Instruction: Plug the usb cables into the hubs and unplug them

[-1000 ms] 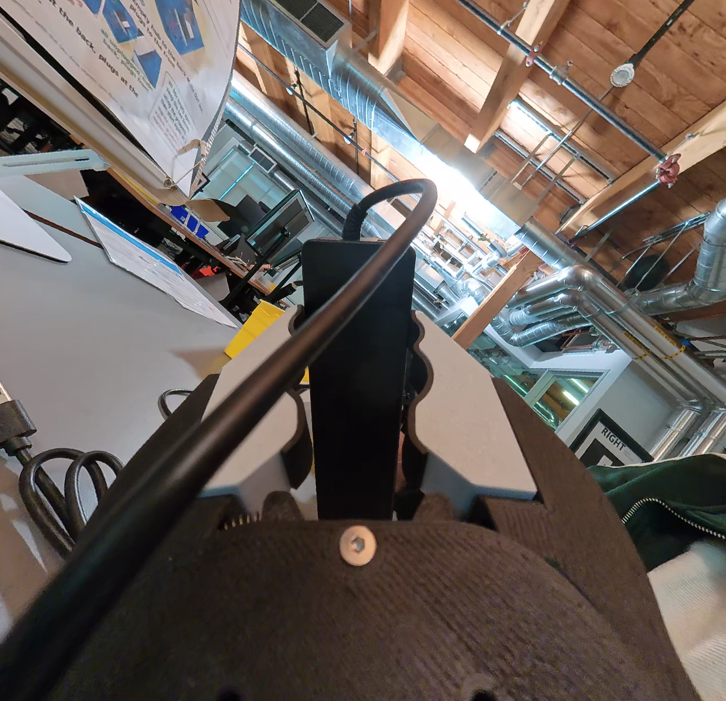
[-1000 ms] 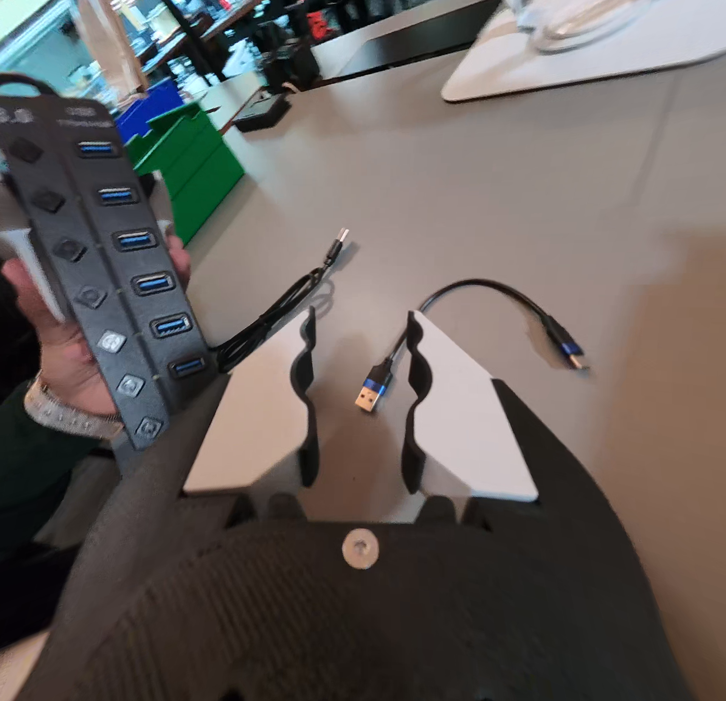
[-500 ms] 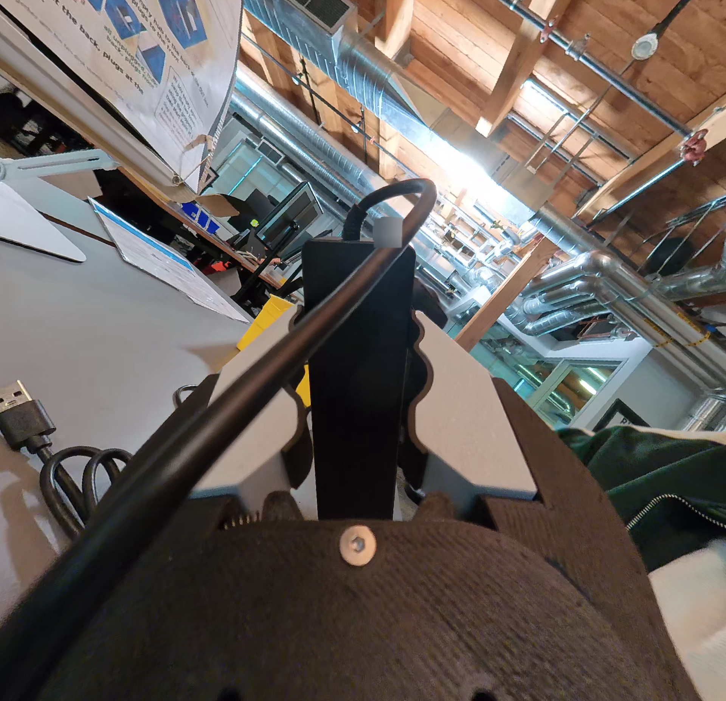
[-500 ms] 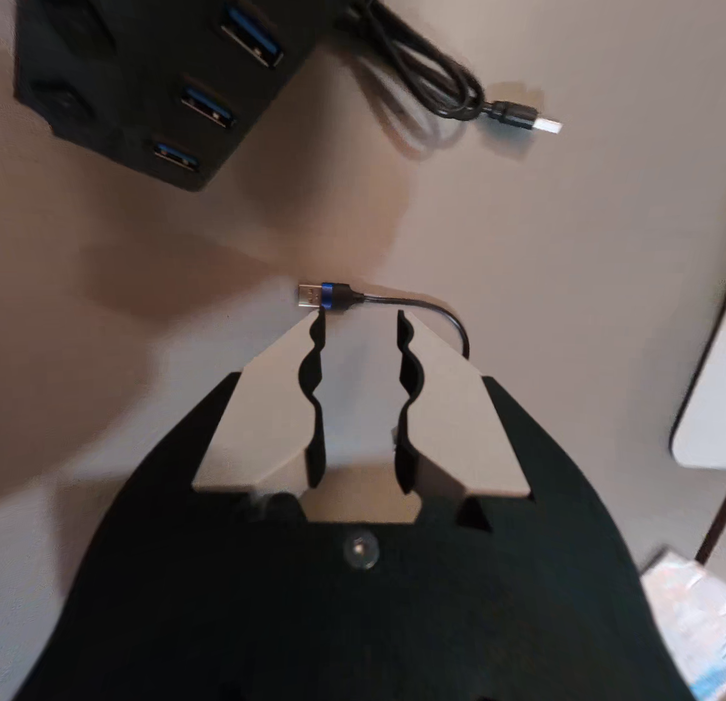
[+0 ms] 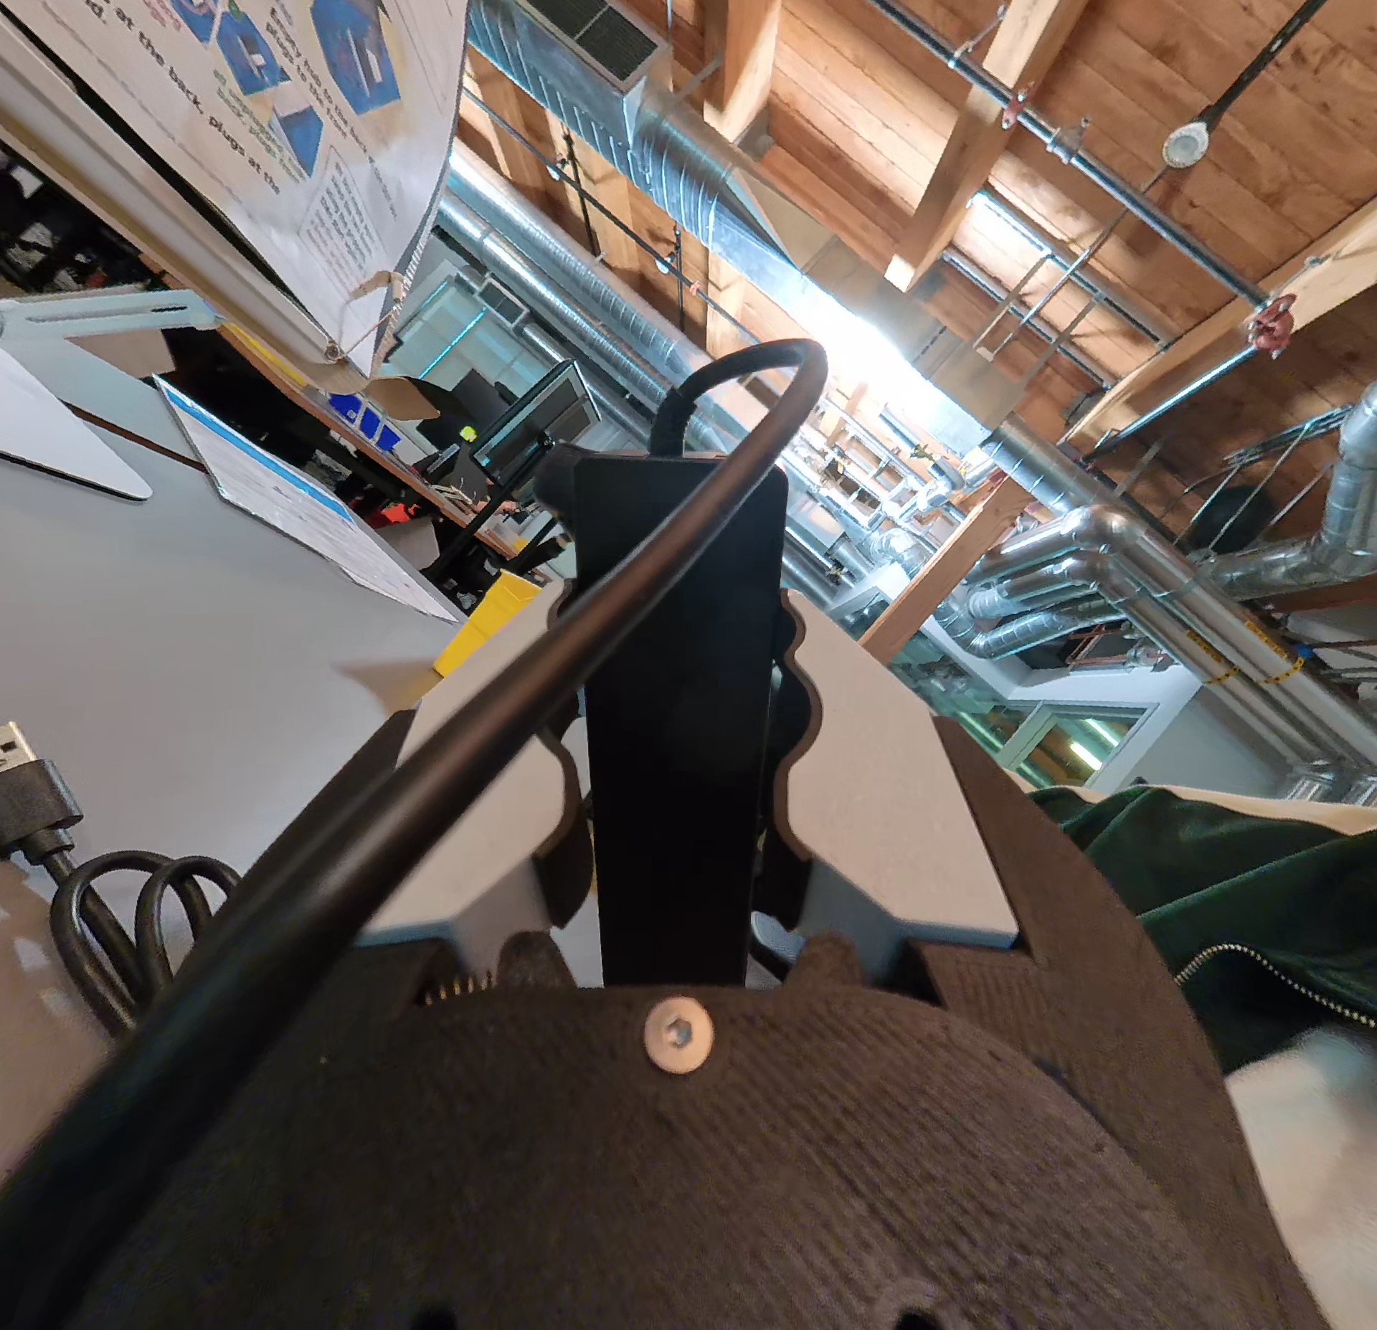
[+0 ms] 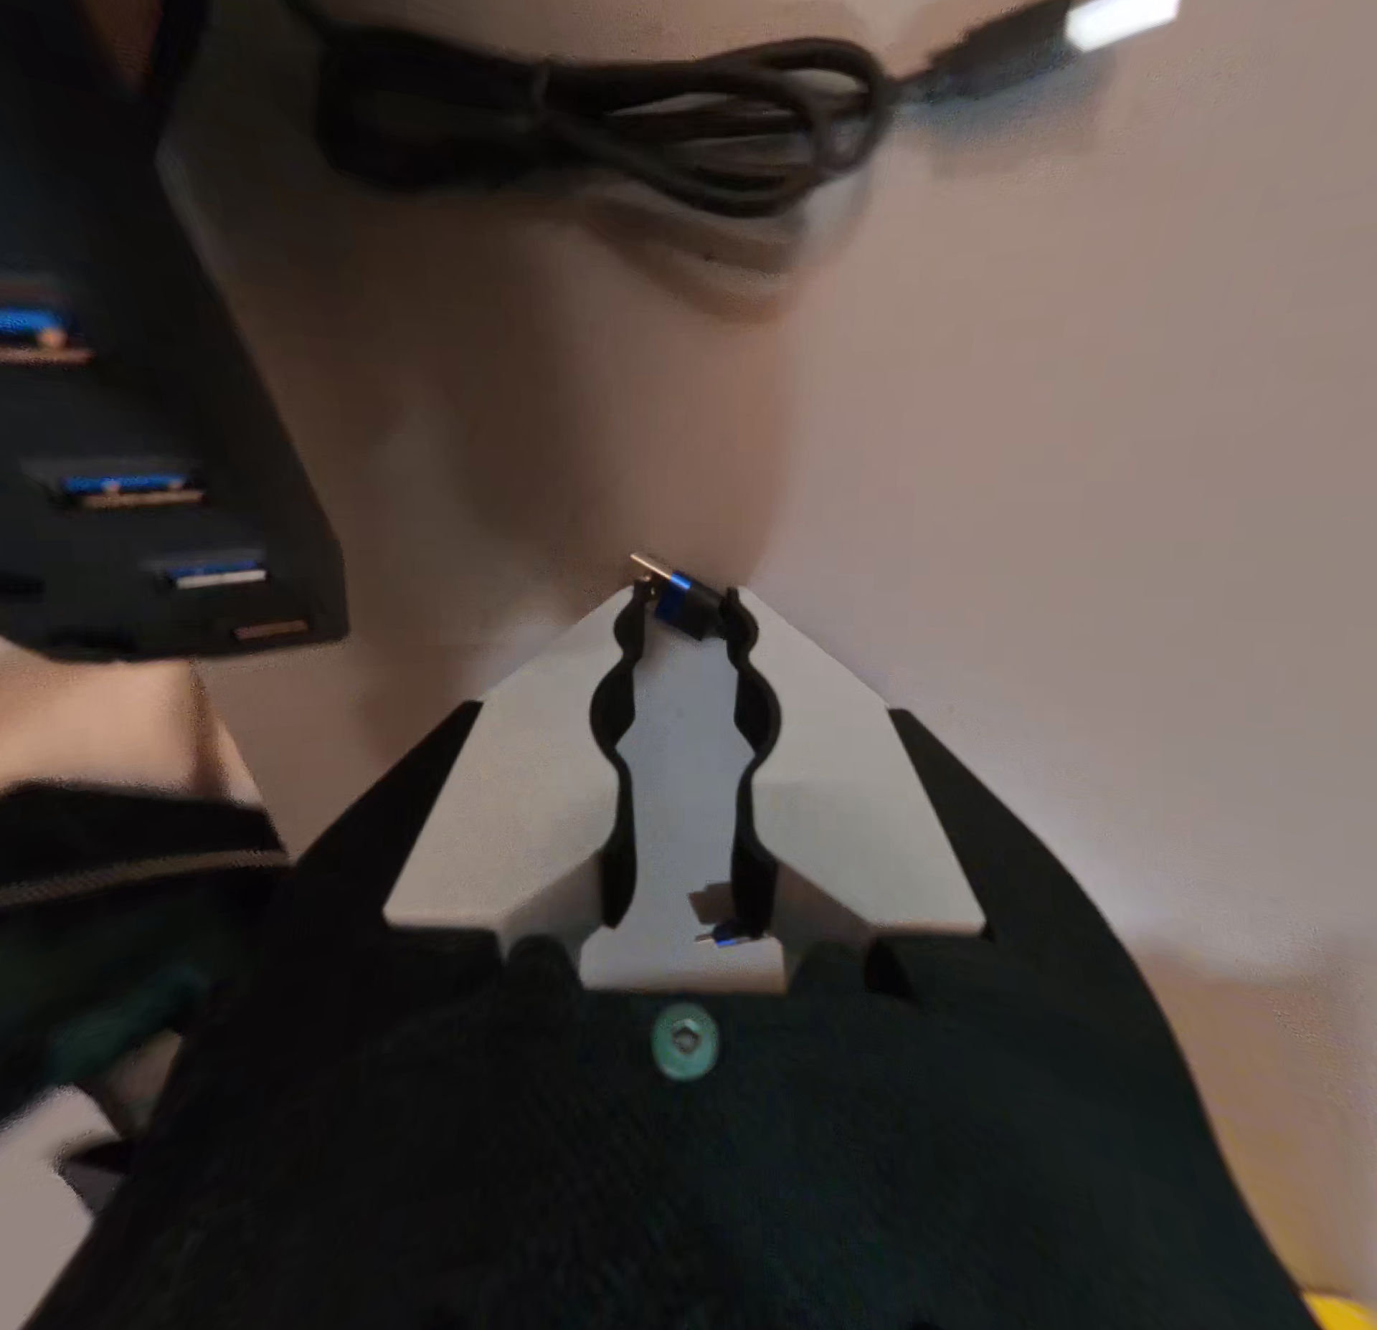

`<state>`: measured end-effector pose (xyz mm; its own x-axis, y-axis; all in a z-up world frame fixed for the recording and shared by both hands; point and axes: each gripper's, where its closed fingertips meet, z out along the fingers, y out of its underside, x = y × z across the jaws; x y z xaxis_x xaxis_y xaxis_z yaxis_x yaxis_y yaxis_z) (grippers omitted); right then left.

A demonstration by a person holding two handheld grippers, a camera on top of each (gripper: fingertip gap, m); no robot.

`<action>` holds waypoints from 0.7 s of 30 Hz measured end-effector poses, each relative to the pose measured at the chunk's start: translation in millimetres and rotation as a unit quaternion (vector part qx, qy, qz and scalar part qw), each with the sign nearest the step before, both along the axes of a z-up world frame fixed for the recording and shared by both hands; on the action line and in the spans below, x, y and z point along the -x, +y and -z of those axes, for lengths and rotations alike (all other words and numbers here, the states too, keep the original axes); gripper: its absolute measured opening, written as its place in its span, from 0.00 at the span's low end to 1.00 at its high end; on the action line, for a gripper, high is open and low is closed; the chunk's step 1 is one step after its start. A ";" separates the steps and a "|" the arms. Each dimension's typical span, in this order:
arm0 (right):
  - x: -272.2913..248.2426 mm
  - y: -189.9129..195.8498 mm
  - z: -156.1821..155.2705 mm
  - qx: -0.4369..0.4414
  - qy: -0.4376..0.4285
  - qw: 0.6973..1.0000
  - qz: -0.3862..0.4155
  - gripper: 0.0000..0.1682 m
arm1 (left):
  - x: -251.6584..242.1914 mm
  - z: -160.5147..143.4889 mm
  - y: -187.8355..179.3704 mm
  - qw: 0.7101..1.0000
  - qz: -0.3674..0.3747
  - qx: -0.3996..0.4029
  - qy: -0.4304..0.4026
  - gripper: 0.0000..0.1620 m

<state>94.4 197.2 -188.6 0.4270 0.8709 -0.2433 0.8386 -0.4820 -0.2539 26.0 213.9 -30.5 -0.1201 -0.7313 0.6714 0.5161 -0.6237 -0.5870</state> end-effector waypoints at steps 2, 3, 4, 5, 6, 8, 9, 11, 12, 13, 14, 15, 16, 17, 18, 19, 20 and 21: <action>5.4 -13.2 -1.9 0.052 0.051 0.994 0.079 0.10 | -3.4 -0.1 -3.4 1.000 0.002 -0.010 0.010 0.30; 7.6 -23.4 -2.9 0.080 0.074 0.989 0.094 0.11 | -5.2 -0.4 -5.2 1.000 0.004 -0.014 0.013 0.30; 7.9 -30.2 -4.0 0.097 0.092 0.985 0.107 0.10 | -6.7 -0.3 -6.4 1.000 0.006 -0.017 0.016 0.30; 7.8 -33.1 -6.4 0.099 0.110 0.982 0.114 0.12 | -8.0 0.0 -7.2 1.000 0.007 -0.019 0.018 0.30; 8.2 -33.2 -11.2 0.089 0.132 0.981 0.112 0.17 | -8.8 0.8 -7.4 1.000 0.007 -0.018 0.020 0.30; 8.6 -29.2 -26.8 0.050 0.183 0.978 0.090 0.20 | -10.1 3.1 -6.8 1.000 0.007 -0.016 0.026 0.30; 8.8 -26.9 -36.1 0.024 0.209 0.975 0.070 0.22 | -10.6 4.0 -6.4 0.999 0.006 -0.017 0.028 0.29; 7.0 -27.1 -49.8 -0.032 0.241 0.970 0.006 0.21 | -11.6 5.3 -5.9 0.999 0.004 -0.018 0.032 0.29; 4.6 -28.3 -51.1 -0.064 0.240 0.968 -0.034 0.23 | -11.9 5.8 -5.9 0.999 0.003 -0.019 0.034 0.29; 1.0 -30.3 -48.0 -0.093 0.228 0.966 -0.076 0.25 | -12.0 6.0 -6.0 0.999 0.003 -0.020 0.035 0.29; -3.4 -31.8 -41.1 -0.115 0.202 0.966 -0.114 0.25 | -12.1 6.2 -5.9 0.999 0.003 -0.020 0.035 0.30; -7.7 -32.8 -32.3 -0.129 0.170 0.966 -0.144 0.25 | -12.0 6.3 -5.9 0.999 0.003 -0.020 0.035 0.29; -9.9 -34.7 -24.1 -0.134 0.143 0.966 -0.168 0.27 | -11.8 6.3 -5.8 0.999 0.002 -0.020 0.035 0.30; -9.3 -36.9 -17.9 -0.136 0.126 0.965 -0.188 0.28 | -11.6 6.3 -5.6 0.999 0.002 -0.020 0.034 0.30; -6.3 -40.0 -13.7 -0.133 0.120 0.962 -0.204 0.29 | -11.5 6.2 -5.4 0.999 0.002 -0.019 0.033 0.30; -2.8 -42.5 -10.6 -0.130 0.116 0.961 -0.216 0.28 | -11.3 6.2 -5.2 0.999 0.002 -0.019 0.033 0.30; 0.1 -43.7 -7.6 -0.127 0.112 0.960 -0.225 0.27 | -11.2 6.2 -5.1 0.999 0.003 -0.018 0.032 0.29; 1.5 -43.7 -4.3 -0.125 0.104 0.959 -0.231 0.25 | -10.9 6.2 -5.1 0.999 0.004 -0.018 0.032 0.29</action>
<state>93.0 153.5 -184.4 -0.0537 0.9977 -0.0406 0.8664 0.0263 -0.4987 36.9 208.8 -36.6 -0.0838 -0.7542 0.6513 0.4726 -0.6055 -0.6403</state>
